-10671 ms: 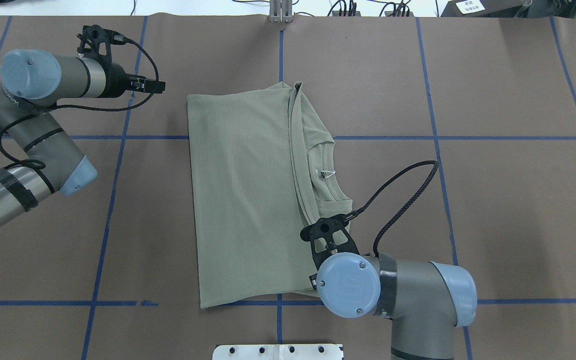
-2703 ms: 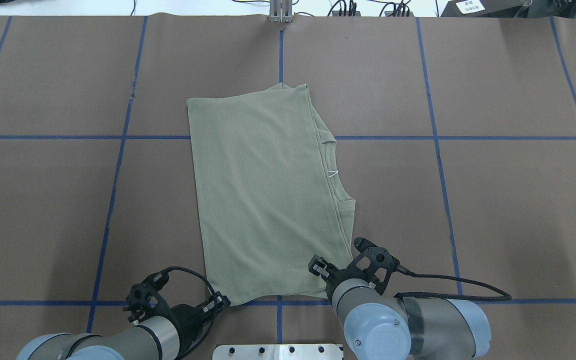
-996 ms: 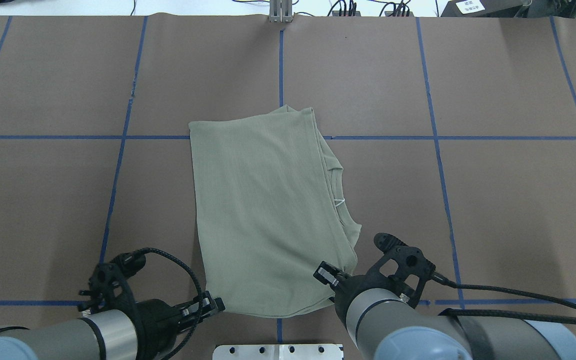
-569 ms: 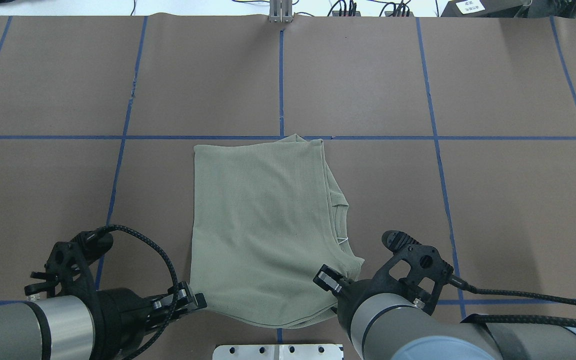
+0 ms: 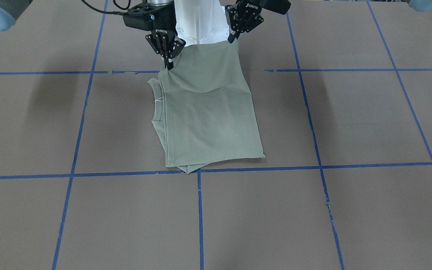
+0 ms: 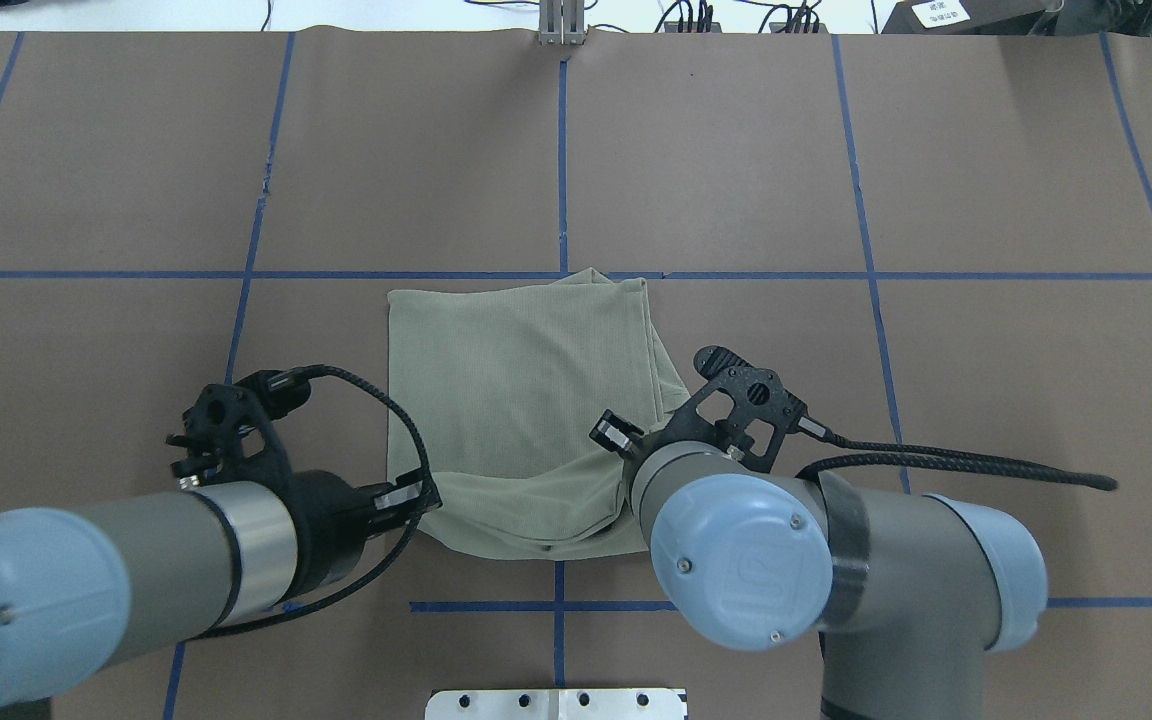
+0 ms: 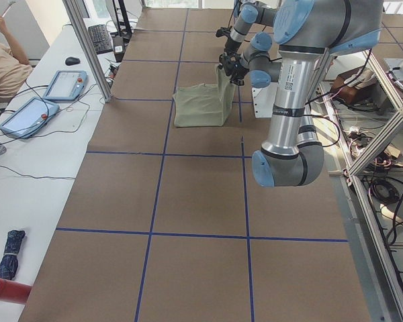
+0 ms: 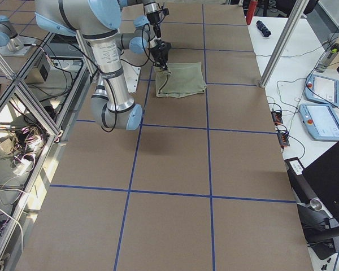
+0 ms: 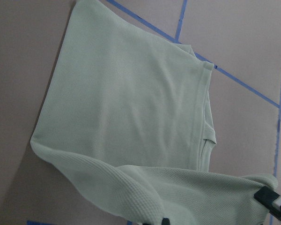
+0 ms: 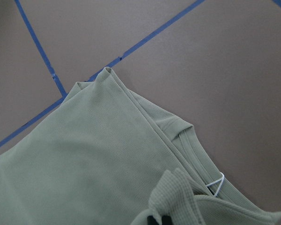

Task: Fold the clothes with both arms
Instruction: 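Lift the near edge of the green shirt with both grippers, then carry the near edge over the shirt away from the robot with both grippers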

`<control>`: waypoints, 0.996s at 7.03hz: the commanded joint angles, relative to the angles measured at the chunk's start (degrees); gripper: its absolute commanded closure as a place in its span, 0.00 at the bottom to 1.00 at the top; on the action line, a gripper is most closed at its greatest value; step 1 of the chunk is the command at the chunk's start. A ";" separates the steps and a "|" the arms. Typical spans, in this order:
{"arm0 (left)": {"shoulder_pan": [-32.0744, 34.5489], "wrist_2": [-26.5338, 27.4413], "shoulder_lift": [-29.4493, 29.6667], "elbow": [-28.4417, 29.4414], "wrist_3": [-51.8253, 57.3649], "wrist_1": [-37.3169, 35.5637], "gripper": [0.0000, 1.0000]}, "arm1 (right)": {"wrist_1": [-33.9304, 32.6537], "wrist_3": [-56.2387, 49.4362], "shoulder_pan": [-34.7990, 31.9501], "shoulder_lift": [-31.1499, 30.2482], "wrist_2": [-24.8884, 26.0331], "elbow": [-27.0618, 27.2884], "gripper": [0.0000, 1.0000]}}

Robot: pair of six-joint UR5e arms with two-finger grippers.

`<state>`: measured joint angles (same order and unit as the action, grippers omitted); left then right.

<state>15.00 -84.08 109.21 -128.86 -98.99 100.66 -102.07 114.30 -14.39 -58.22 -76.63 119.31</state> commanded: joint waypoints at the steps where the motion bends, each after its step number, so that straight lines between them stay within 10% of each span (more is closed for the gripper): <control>1: 7.02 -0.38 5.13 9.40 5.97 0.50 1.00 | 3.28 -3.89 -3.71 1.43 -1.24 -5.39 1.00; 5: 14.42 -0.38 8.29 25.44 12.23 8.81 1.00 | 3.63 -5.31 -7.31 7.66 -2.73 -17.41 1.00; 7: 15.84 -0.20 9.53 34.35 14.78 15.50 1.00 | 14.74 -5.75 -8.81 9.34 -2.82 -27.40 1.00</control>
<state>29.91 -84.38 118.16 -99.50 -85.60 112.38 -93.29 108.99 -22.21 -50.08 -79.31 98.08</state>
